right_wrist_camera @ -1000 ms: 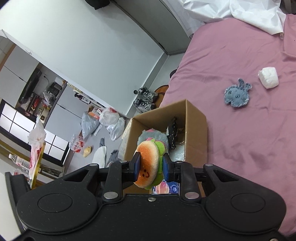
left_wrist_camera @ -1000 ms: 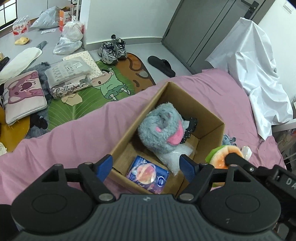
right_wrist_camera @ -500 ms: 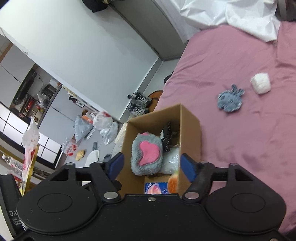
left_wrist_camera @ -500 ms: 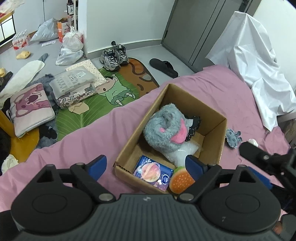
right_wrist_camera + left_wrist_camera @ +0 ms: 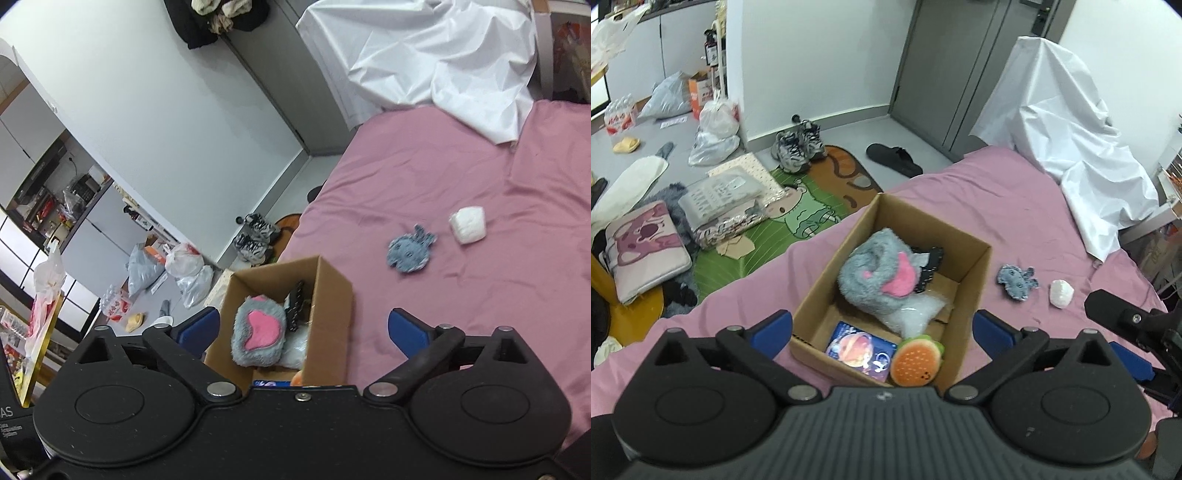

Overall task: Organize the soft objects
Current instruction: 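Move both tools back over the fish plush and white cloth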

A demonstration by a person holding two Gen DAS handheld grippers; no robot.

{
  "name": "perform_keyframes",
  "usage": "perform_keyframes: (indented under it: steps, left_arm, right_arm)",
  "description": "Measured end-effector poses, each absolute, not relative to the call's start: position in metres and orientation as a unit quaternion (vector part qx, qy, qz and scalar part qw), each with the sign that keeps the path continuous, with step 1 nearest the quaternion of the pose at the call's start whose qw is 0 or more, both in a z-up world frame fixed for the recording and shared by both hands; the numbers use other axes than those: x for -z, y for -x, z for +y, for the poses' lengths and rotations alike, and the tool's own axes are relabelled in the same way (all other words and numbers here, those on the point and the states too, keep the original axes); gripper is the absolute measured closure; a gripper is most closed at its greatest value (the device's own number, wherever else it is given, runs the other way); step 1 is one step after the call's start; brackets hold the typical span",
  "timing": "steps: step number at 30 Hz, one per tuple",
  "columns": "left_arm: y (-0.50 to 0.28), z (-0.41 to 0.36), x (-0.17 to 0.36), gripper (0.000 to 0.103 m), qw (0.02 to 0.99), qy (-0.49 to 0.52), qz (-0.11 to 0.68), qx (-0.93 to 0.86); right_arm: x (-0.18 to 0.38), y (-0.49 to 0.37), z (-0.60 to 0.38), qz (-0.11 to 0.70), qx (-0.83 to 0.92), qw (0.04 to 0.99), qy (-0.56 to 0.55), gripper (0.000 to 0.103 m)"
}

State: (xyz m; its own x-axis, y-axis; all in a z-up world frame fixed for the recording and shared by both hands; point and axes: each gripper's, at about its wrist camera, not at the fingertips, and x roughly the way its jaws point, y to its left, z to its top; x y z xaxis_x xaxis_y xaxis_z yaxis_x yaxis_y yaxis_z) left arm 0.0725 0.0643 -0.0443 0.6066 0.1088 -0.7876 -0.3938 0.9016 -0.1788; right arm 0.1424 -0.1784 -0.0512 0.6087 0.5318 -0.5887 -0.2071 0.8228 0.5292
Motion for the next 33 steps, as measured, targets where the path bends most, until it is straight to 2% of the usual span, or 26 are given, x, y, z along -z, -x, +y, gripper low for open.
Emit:
perform_keyframes:
  steps: [3, 22, 33]
  left_arm:
    - [-0.073, 0.055, 0.040, 0.000, 0.883, 0.162, 0.418, -0.141]
    - [-0.083, 0.004, 0.029, 0.000, 0.889, 0.122, 0.419, -0.138]
    - [-0.104, -0.027, 0.037, 0.000, 0.890, 0.093, 0.426, -0.138]
  right_arm:
    - [0.047, -0.142, -0.189, 0.384, -0.210, 0.875, -0.206, 0.000]
    - [0.043, -0.147, -0.253, 0.358, -0.202, 0.892, -0.188, 0.000]
    - [0.060, -0.163, -0.283, 0.368, -0.170, 0.897, -0.178, 0.000]
